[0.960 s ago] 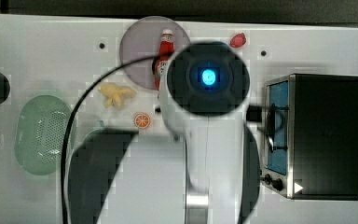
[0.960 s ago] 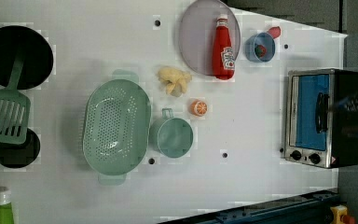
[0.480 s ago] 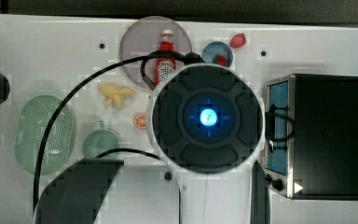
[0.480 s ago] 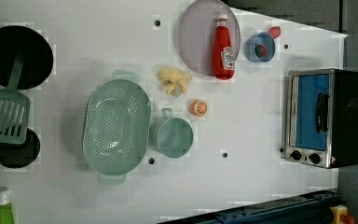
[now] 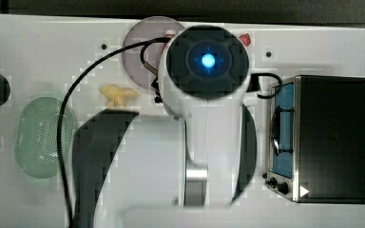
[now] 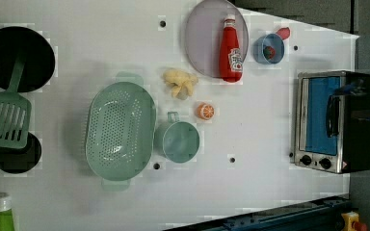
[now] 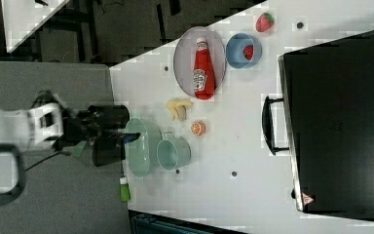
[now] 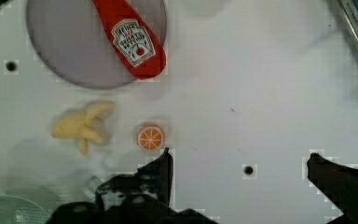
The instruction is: Pick ketchup from plate and place it on table.
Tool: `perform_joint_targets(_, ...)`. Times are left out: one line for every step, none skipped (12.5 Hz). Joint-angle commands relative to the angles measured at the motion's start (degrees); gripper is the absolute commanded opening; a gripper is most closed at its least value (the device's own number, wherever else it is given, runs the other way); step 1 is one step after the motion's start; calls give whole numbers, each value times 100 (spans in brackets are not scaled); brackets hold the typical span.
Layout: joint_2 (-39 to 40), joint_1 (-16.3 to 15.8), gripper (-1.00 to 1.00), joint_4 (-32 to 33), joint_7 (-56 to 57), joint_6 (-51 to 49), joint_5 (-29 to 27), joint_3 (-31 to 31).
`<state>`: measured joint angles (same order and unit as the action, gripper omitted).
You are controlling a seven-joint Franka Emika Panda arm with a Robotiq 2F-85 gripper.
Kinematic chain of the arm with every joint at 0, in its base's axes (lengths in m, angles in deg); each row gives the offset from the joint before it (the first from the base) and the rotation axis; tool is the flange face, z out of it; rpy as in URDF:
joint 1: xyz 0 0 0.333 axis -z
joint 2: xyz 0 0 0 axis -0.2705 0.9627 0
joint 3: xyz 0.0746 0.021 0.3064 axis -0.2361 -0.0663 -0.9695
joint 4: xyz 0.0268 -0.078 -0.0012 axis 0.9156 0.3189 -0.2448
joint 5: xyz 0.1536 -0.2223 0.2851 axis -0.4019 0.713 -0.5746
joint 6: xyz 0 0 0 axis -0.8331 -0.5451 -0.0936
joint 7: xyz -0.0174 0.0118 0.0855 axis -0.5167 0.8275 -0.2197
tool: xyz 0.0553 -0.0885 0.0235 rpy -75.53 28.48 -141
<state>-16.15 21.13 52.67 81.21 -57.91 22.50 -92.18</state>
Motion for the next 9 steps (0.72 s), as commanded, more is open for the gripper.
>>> perform_joint_targets(424, 12, 100, 50, 759, 244, 12, -74)
perform_joint_targets(602, -1, 100, 32, 760, 399, 14, -111)
perform_joint_targets(782, -19, 100, 17, 760, 533, 15, -143)
perform_joint_targets(969, -47, 100, -26, 765, 683, 15, -168)
perform_joint_targets(1153, -76, 100, -64, 777, 827, 16, -188)
perform_joint_targets(1336, -95, 100, -106, 814, 981, 16, -219)
perform_joint_targets(1517, -116, 100, -139, 897, 1160, 16, -239)
perform_joint_targets(1695, -138, 100, -173, 1050, 1333, 27, -243)
perform_joint_targets(1865, -153, 100, -189, 1249, 1513, 55, -243)
